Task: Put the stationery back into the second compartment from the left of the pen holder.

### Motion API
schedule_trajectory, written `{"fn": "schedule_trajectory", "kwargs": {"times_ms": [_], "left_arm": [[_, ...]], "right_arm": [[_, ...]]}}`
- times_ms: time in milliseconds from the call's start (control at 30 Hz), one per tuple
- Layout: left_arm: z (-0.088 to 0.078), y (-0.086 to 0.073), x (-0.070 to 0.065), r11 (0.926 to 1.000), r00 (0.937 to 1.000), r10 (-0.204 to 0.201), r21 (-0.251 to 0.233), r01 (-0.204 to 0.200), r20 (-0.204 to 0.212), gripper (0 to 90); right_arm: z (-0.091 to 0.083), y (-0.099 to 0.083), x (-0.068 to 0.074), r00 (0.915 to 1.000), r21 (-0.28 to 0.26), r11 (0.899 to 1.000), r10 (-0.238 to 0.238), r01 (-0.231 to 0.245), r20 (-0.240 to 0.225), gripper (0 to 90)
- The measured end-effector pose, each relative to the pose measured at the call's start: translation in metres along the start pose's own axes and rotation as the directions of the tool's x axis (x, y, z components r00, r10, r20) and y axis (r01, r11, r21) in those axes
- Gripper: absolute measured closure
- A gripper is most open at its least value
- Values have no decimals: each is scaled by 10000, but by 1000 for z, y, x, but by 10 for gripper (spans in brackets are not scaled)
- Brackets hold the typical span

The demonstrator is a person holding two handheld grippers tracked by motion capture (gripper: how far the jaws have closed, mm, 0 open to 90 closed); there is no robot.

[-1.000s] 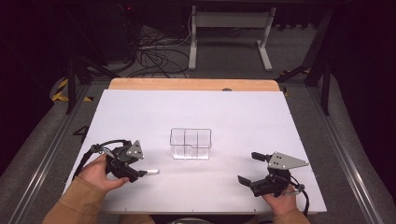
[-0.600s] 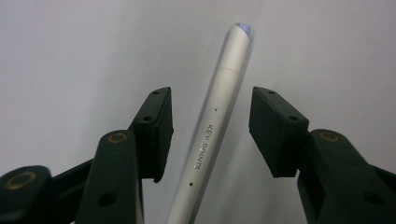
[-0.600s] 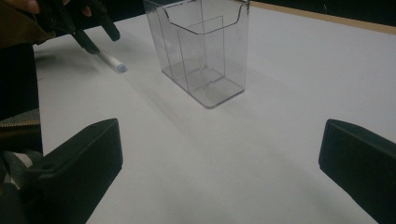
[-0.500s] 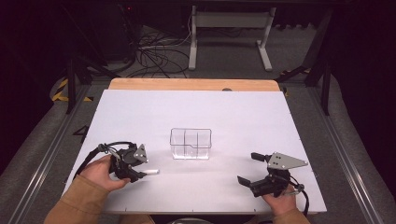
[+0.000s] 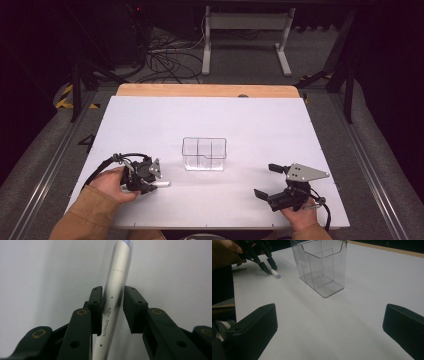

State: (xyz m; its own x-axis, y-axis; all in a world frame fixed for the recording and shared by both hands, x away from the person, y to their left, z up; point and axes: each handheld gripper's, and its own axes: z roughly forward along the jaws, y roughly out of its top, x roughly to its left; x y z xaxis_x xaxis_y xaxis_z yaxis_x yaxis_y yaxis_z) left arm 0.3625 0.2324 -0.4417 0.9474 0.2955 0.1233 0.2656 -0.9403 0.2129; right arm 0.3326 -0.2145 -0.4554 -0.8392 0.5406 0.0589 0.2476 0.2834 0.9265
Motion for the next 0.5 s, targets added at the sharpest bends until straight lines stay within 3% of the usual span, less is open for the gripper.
{"fn": "schedule_trajectory", "kwargs": {"times_ms": [500], "left_arm": [[0,0,1,9947,9943,1028,43,-1030,282,779]], "right_arm": [[1,0,0,10000,49,10000,-32,32,-85,2]]}}
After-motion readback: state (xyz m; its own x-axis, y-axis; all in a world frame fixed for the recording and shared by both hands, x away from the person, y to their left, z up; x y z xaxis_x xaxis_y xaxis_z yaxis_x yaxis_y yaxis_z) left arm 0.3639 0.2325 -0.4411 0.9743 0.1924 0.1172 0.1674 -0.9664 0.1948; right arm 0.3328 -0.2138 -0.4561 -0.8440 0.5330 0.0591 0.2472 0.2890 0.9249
